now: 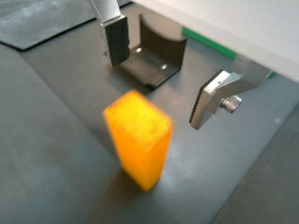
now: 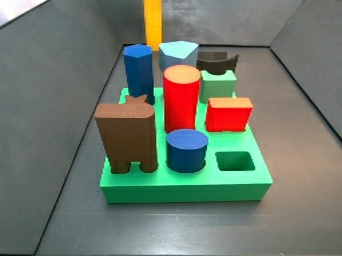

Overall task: Pick up the rectangle object. Move up. Move to above the board. Insert the rectangle object.
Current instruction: Pick up the rectangle object.

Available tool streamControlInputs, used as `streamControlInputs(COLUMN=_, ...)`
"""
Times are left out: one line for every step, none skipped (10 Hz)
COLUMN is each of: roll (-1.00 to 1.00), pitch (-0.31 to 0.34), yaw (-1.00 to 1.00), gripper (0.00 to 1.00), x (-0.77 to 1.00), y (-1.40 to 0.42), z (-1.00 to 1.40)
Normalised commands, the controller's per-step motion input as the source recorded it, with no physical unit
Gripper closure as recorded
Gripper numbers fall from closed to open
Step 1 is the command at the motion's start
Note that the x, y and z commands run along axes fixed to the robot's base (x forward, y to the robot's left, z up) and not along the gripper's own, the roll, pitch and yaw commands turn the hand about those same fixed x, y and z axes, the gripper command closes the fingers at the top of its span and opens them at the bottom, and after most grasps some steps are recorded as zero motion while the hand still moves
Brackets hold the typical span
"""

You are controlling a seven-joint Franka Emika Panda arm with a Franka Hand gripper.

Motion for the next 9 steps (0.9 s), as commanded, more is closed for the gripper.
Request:
streamControlInputs(roll=0.03, pitch=-0.134, yaw=0.00, gripper=0.00, x=0.00, y=0.59, z=-0.51)
streamControlInputs(roll=0.10, pitch=-0.179, yaw=0.00, gripper=0.00, x=-0.04, y=0.50, z=-0.64)
streamControlInputs(roll=0.07, pitch=-0.173, yaw=0.00, gripper=0.00, x=0.00, y=0.40, z=-0.63)
streamControlInputs(roll=0.02, pitch=0.013, yaw=0.00, gripper=0.00, x=0.00, y=0.00, z=0.00)
streamControlInputs(roll=0.00, pitch=0.000, yaw=0.00, gripper=0.00, x=0.00, y=0.00, z=0.00)
streamControlInputs(roll=0.00, pitch=0.000, yaw=0.00, gripper=1.00, x=0.00, y=0.00, z=0.00)
streamControlInputs(roll=0.00, pitch=0.000, yaw=0.00, gripper=1.00, x=0.00, y=0.00, z=0.00)
streamControlInputs(roll=0.00, pitch=0.000, yaw=0.00, gripper=1.00, x=0.00, y=0.00, z=0.00)
streamControlInputs(roll=0.00, pitch=0.000, yaw=0.00, gripper=1.00, x=0.00, y=0.00, z=0.00)
